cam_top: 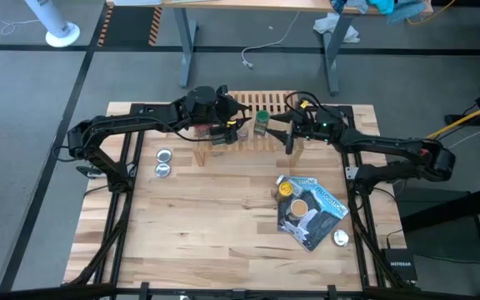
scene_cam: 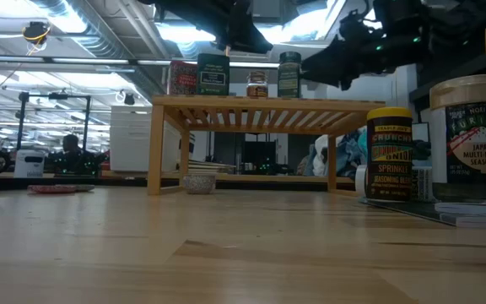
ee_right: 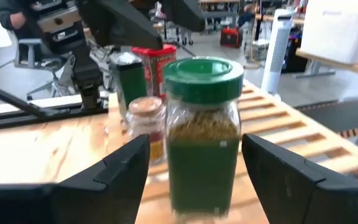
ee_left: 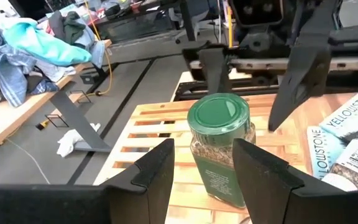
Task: Shelf spices
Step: Put the green seasoning bottle on the shelf, then put the yellow seasoning bottle on the shelf
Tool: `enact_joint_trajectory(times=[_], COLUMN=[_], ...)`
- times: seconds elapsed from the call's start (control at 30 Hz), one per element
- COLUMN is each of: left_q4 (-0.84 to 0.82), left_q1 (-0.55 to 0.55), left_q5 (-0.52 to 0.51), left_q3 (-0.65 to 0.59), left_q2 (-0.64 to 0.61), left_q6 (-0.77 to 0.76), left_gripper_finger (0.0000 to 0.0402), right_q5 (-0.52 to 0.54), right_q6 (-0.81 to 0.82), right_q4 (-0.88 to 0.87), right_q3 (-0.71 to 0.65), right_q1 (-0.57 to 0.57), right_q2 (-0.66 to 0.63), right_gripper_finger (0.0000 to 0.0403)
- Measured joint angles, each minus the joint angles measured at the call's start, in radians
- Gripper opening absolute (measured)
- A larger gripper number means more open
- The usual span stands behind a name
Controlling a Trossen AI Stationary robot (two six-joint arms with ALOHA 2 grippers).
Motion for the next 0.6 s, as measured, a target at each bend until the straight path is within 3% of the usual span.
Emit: enact_joint_trajectory(times=[0.37, 0.6], left_q4=[-0.029, -0.28], left_q1=[-0.006, -0.066], left_q5=[-0.098, -0.143], left_q3=[0.0, 0.0], left_q2=[-0.039, -0.182], left_q6=[0.105, 0.062], left_gripper_finger=[0.0156, 0.0156], right_q5=[-0.029, -0.168], right_q6=[0.017, 0.115], right_q4=[-0.438, -0.704], right_q3=[0.0, 0.0], right_q1=[0.0, 0.001], right_q2=[-0.355, -0.551], right_gripper_finger=[0.0262, 0.0262])
